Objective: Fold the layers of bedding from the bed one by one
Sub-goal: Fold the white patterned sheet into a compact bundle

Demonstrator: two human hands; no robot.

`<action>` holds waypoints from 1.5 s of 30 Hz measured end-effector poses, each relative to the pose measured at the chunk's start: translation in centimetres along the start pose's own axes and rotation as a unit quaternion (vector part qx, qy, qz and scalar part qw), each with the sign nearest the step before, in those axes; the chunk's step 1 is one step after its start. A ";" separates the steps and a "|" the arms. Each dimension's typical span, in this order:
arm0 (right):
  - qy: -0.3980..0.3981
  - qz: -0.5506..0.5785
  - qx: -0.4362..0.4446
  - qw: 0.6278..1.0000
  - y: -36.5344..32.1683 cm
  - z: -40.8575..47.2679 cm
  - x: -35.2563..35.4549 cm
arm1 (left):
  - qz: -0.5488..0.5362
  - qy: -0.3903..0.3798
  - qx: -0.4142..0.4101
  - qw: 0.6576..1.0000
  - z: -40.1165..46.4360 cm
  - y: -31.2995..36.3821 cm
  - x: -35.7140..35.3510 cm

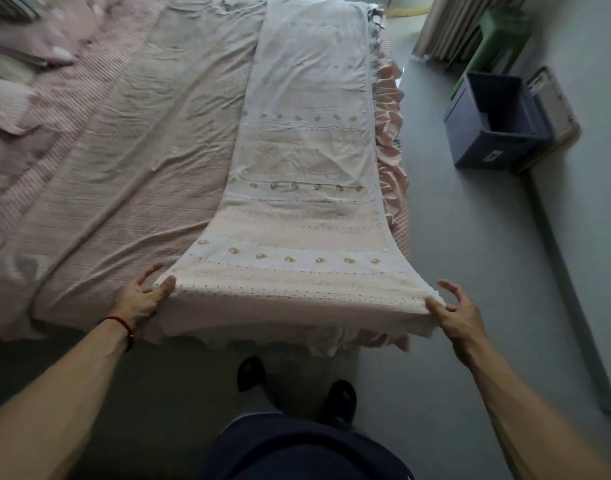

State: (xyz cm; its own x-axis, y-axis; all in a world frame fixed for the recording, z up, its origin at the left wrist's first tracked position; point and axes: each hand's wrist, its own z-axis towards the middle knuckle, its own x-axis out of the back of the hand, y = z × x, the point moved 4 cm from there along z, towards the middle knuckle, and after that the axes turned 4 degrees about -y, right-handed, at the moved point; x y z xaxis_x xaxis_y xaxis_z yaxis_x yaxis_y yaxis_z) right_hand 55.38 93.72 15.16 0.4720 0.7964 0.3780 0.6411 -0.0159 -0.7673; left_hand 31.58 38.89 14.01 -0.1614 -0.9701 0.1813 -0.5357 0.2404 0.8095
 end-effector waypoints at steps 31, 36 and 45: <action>-0.078 -0.009 -0.117 0.990 2.5 7.9 -5.0 | 0.126 0.003 0.149 0.981 4.8 -2.8 -2.1; -0.078 0.000 -0.128 0.989 4.2 6.0 -4.4 | 0.162 0.002 0.130 0.978 3.3 -4.7 -0.3; -0.075 0.039 -0.110 0.990 5.4 5.1 -3.5 | 0.153 0.003 0.128 0.980 2.6 -5.2 -0.5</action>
State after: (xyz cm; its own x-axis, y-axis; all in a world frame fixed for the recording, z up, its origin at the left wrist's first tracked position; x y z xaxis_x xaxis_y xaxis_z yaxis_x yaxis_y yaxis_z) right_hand 54.16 93.94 7.06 0.4411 0.8679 0.2284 0.7300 -0.1989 -0.6539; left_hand 32.26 38.25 8.23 -0.3420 -0.8510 0.3984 -0.6532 0.5201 0.5503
